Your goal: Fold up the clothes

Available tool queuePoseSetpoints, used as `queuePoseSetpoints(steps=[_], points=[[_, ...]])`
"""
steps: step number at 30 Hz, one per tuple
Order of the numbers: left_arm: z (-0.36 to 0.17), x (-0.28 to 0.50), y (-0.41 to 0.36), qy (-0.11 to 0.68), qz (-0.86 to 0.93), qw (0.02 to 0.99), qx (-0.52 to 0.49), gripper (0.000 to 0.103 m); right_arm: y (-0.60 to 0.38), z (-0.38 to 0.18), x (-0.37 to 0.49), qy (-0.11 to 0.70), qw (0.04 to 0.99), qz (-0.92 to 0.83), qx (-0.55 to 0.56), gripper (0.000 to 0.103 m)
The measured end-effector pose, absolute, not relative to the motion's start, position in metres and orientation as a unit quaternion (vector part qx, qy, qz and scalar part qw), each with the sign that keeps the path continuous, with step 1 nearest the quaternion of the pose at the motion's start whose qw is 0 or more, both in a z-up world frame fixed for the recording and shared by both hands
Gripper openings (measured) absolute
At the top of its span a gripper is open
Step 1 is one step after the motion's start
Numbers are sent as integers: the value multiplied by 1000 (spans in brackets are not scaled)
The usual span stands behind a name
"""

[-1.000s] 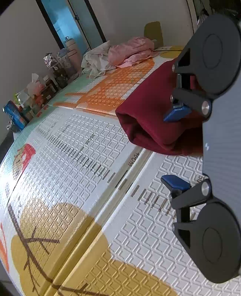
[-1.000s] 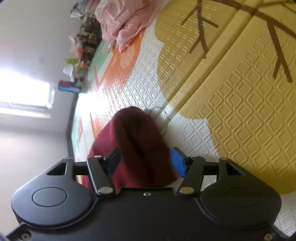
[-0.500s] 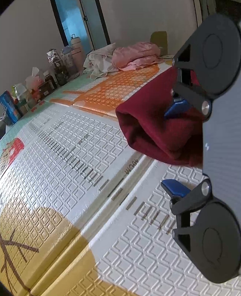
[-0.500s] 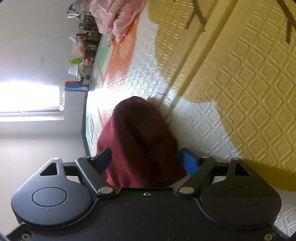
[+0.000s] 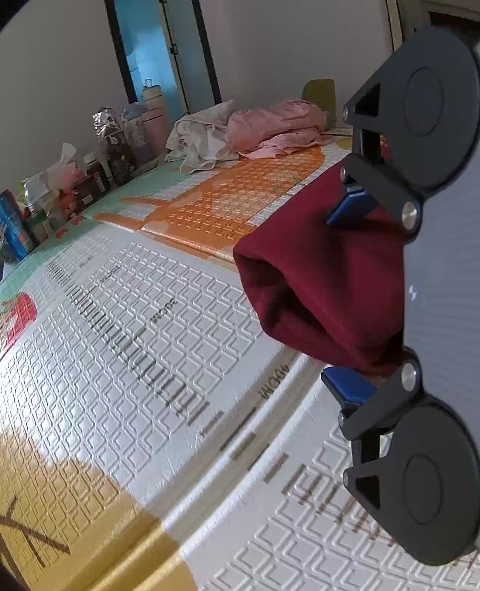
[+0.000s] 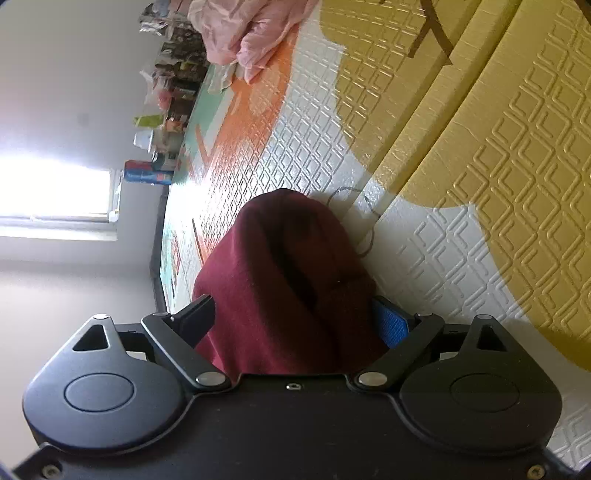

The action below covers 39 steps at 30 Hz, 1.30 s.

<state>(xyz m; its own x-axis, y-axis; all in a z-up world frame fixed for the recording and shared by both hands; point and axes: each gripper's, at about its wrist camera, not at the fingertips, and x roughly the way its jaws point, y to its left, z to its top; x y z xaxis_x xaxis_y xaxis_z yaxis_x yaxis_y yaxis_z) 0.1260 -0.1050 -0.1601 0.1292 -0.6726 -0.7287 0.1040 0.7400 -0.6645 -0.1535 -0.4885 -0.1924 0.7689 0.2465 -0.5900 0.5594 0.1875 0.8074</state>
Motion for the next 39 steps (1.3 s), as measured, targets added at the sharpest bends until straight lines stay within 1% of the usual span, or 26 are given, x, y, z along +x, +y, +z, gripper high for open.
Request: queuePoseSetpoints(steps=[1,2,3,4,5,6,7,8,12,14,15,17,20,23,30,39], points=[[-160,126,-107,601,-272,714,-234,85,-488,-192,-153,322,700,-116,627,87],[-159,127,-109,602,-272,715,-231,84,-487,-191,-153,325,700,-121,624,80],[-159,127,-111,602,-272,715,-228,83,-486,-190,-153,327,700,-126,621,76],[-159,128,-113,602,-272,716,-226,80,-484,-189,-152,330,702,-132,617,74],[-158,128,-115,603,-271,716,-223,77,-482,-187,-151,333,704,-138,612,68],[-158,128,-116,604,-273,716,-219,74,-481,-186,-150,336,706,-140,608,56],[-157,128,-117,605,-275,716,-215,69,-480,-185,-149,338,708,-139,604,51],[-155,128,-118,606,-276,716,-211,65,-478,-185,-148,340,711,-139,600,48],[-152,128,-118,609,-281,713,-205,55,-473,-182,-143,349,720,-137,584,38],[-150,127,-117,604,-283,716,-207,46,-471,-179,-141,353,726,-136,575,35],[-148,126,-117,601,-284,718,-206,45,-470,-176,-140,354,731,-134,568,34],[-143,124,-117,594,-288,723,-202,38,-469,-171,-139,353,737,-131,561,32],[-134,124,-118,588,-290,729,-196,35,-469,-163,-139,348,749,-125,550,29],[-126,122,-118,581,-292,734,-194,33,-468,-153,-138,341,761,-114,540,28],[-97,121,-105,543,-294,761,-200,32,-460,-128,-124,332,782,-86,520,28],[-72,125,-45,508,-242,794,-232,32,-428,-110,-76,348,791,-26,502,28]])
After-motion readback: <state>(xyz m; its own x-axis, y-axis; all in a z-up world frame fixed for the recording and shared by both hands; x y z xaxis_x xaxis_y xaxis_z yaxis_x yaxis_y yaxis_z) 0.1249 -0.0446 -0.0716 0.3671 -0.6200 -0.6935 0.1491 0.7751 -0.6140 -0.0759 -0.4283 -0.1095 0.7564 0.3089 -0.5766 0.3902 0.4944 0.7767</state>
